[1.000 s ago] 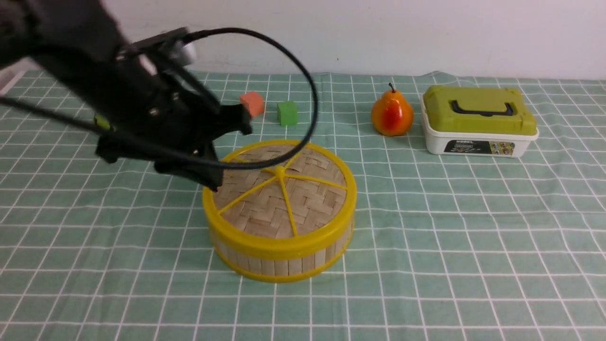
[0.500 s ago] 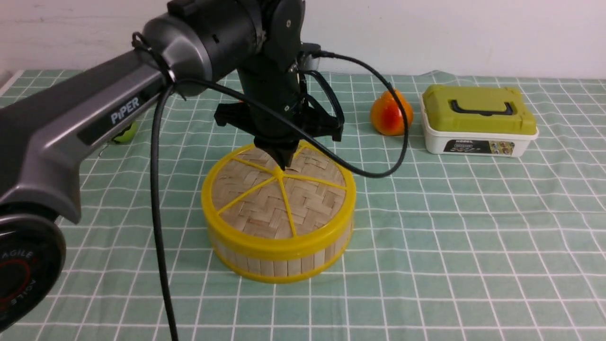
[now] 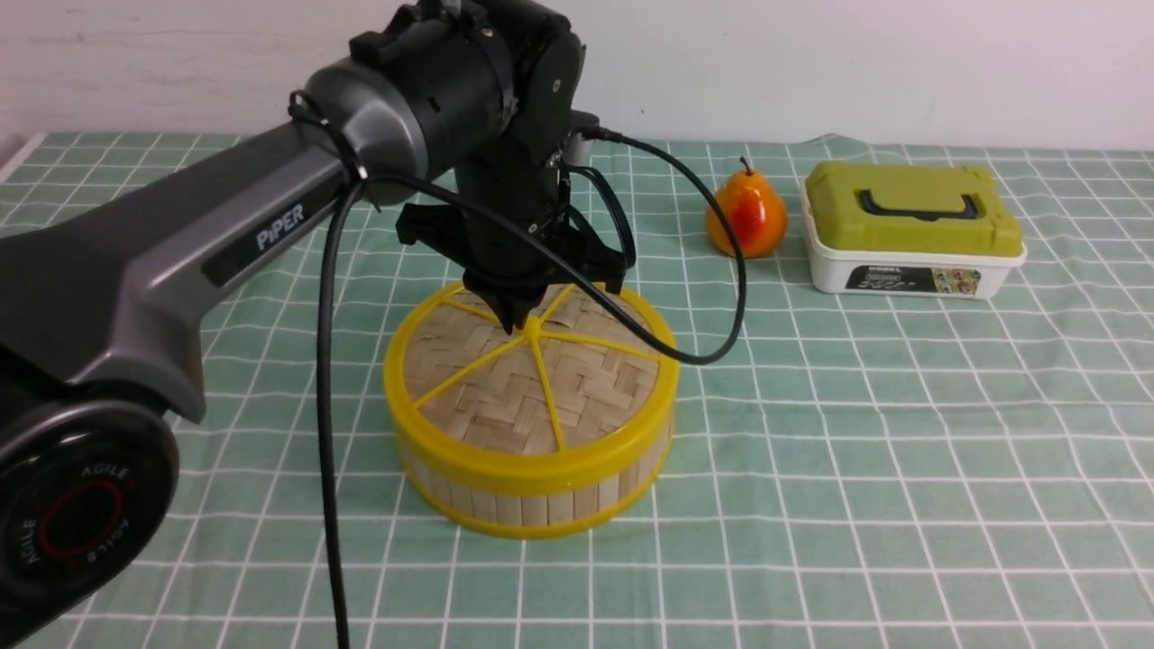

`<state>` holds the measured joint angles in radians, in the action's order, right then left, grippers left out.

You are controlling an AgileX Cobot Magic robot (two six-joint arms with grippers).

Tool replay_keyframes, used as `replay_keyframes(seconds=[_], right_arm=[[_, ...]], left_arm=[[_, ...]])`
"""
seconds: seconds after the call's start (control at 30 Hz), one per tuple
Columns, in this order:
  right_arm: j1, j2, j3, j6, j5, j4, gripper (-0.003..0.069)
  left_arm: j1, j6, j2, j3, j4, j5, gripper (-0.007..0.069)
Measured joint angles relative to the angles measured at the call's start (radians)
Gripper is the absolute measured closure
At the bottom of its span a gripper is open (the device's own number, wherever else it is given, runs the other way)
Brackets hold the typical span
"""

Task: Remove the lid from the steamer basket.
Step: Use the left arm to lift the lid of the steamer

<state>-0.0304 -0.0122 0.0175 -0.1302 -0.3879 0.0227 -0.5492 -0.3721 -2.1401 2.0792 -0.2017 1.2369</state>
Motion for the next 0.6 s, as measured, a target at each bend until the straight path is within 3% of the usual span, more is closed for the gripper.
replay_keyframes(seconds=[0.33,0.6], right_arm=[[0.0,0.0,0.0,0.0,0.0,0.0,0.0418],[0.0,0.0,0.0,0.0,0.0,0.0,0.0418]], left_arm=[[0.0,-0.014,-0.038,0.001,-0.003,-0.03,0.037],[0.0,-0.014,-0.056,0.004,-0.003,-0.038,0.0344]])
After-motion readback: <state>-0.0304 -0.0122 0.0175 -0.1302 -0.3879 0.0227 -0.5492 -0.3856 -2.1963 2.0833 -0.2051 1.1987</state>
